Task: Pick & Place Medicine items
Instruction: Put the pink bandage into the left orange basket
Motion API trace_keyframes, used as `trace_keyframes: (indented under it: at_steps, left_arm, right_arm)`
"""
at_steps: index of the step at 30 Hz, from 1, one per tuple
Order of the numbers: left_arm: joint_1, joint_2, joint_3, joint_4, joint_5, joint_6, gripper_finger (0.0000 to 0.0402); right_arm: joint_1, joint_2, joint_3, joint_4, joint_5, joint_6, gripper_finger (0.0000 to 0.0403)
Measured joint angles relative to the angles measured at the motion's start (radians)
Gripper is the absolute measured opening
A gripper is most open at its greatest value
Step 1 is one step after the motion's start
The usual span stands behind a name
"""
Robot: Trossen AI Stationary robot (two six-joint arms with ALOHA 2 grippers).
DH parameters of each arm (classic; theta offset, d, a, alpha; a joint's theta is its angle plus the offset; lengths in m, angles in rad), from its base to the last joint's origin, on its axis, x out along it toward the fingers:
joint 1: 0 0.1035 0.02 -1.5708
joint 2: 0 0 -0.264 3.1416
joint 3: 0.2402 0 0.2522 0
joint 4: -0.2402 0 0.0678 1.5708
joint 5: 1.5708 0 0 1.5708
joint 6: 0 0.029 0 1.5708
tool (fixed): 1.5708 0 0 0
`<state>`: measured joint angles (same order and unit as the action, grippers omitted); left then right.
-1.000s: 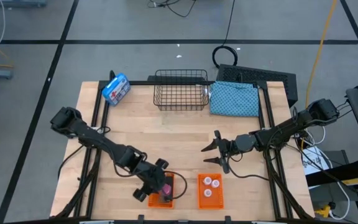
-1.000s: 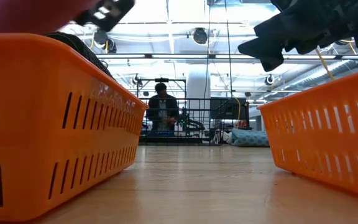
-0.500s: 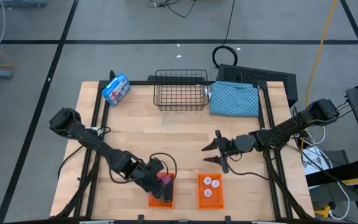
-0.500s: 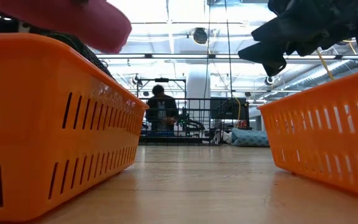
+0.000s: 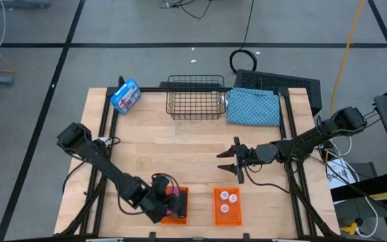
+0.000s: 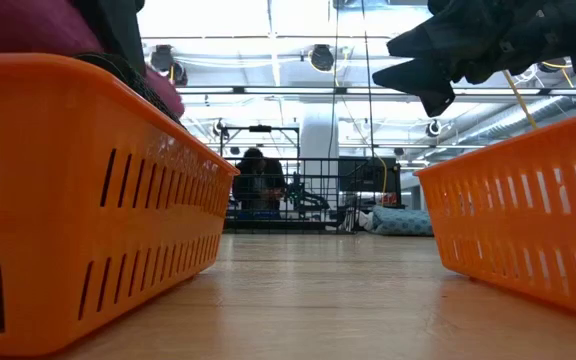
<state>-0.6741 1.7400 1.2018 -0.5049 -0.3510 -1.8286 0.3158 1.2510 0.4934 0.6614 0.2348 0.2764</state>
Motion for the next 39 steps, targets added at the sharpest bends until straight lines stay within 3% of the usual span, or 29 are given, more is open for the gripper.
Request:
trace_keyframes:
  at_steps: [7,14,30,39]
  left_arm:
    - [-0.021,0.071,0.000,-0.003,-0.038,-0.094,0.0214]
    - [-0.011,0.102,0.000,0.004,0.032,-0.065,0.0214]
    - [0.006,0.099,0.000,-0.021,0.019,-0.044,0.0215]
    - [0.026,0.097,0.001,-0.043,0.024,-0.042,0.0276]
  right_arm:
    - [0.002,0.000,0.000,-0.030,-0.002,0.036,0.0196]
    - [0.035,0.000,0.000,-0.045,-0.001,0.051,0.0196]
    - [0.059,0.000,0.000,-0.045,0.000,0.045,0.0196]
    - [0.059,0.000,0.000,-0.045,0.000,0.045,0.0196]
